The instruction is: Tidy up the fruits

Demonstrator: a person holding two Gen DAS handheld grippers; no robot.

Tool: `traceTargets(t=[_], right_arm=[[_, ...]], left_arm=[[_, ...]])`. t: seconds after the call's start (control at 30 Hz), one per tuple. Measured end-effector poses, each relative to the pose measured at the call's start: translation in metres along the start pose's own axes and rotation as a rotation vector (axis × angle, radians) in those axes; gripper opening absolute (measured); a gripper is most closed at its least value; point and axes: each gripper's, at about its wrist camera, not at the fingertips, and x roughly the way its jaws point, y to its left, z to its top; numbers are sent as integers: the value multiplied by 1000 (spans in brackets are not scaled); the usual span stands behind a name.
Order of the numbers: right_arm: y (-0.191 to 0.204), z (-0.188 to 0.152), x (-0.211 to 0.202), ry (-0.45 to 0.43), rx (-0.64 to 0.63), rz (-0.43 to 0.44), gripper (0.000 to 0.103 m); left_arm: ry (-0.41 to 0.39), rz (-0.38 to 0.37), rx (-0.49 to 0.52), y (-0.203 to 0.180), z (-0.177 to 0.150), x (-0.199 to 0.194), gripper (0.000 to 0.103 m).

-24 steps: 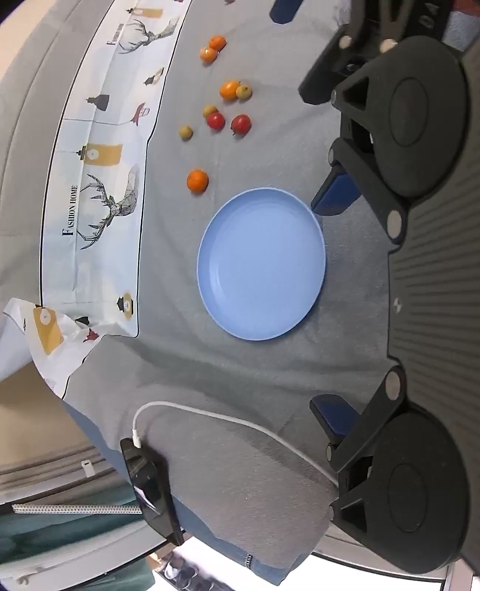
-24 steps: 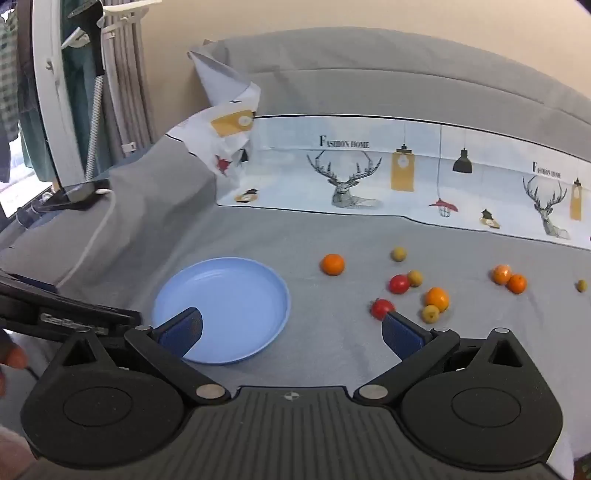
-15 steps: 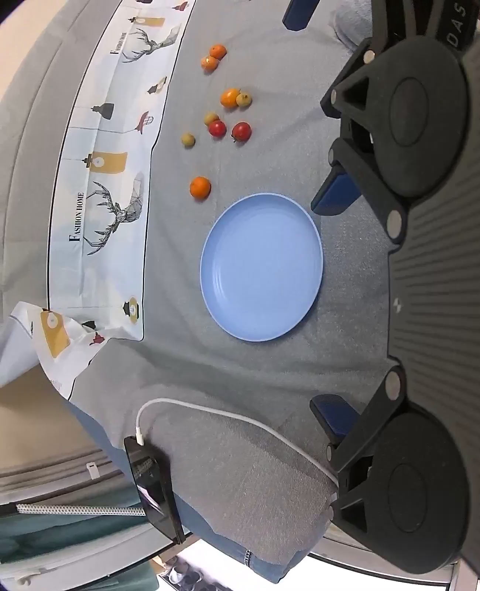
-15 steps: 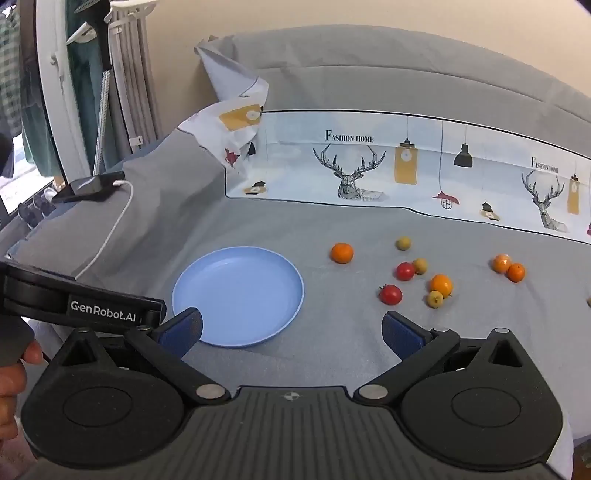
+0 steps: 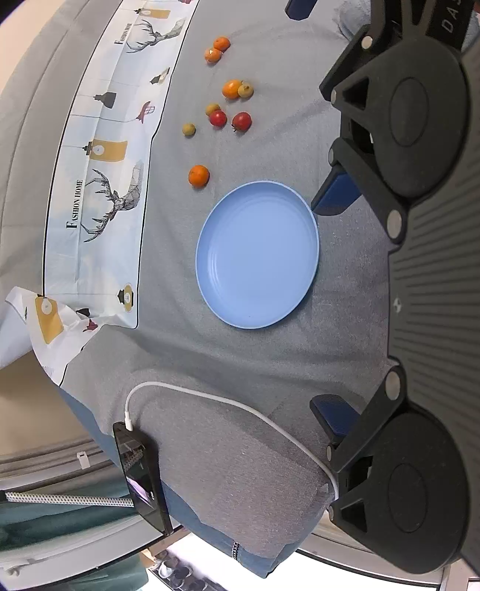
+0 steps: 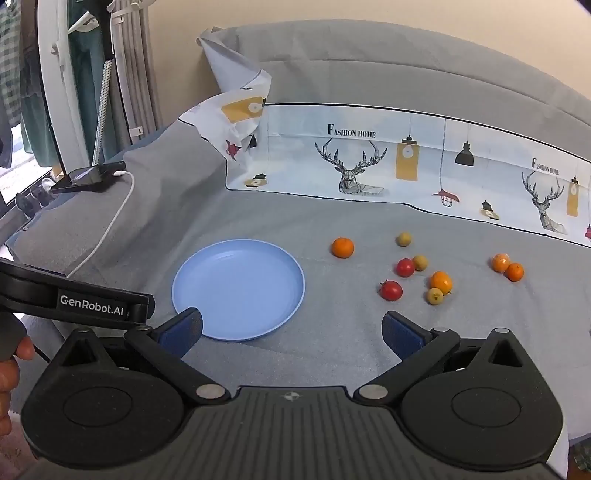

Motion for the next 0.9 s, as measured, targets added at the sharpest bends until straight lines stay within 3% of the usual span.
traceTargets(t=[0.9], right_arm=[[0, -1, 1, 1, 3, 0, 103]], left_arm=[[-4, -2, 14, 2, 2, -1, 103]])
